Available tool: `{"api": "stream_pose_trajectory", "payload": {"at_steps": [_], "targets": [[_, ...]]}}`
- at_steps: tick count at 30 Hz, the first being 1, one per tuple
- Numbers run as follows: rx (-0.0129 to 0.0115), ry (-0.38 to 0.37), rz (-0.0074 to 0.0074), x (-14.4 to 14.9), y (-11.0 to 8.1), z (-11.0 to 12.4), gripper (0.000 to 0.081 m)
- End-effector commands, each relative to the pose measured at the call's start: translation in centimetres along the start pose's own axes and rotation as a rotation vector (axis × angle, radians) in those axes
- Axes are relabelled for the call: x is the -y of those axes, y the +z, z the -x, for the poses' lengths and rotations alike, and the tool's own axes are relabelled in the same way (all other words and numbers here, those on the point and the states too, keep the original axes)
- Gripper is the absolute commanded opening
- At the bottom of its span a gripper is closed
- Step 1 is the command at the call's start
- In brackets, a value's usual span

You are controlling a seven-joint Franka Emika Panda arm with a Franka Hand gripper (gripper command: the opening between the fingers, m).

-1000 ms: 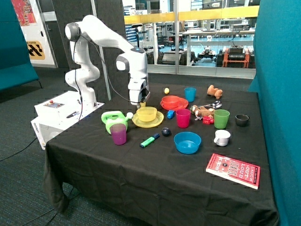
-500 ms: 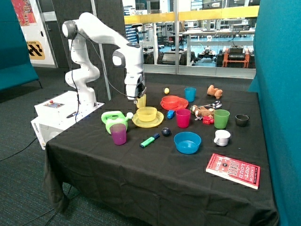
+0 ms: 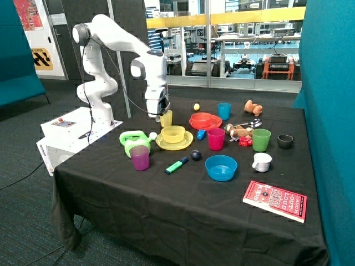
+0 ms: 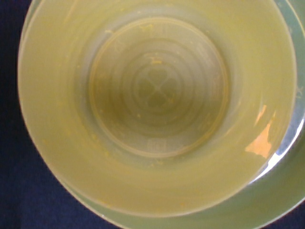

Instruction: Place the bowls on the appropriate plate

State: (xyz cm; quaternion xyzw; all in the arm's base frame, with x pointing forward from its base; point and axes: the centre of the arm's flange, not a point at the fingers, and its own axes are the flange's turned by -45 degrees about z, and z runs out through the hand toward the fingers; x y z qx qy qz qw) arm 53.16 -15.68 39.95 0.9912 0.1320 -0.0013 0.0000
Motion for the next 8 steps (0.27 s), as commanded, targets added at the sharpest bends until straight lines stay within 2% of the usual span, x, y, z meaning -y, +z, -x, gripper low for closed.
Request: {"api": "stream_pose_trajectory", "payload": {"at_steps": [1, 7, 8], "targets": [[-0.0026, -0.051, 0.0003, 0.7, -0.7, 0.1, 0.0462], [-0.0025, -0.146, 0.0004, 2.8, -2.2, 0.5, 0.0432], [-0.0025, -0.182, 0.0005, 3.4, -2.4, 0.5, 0.0432]]}}
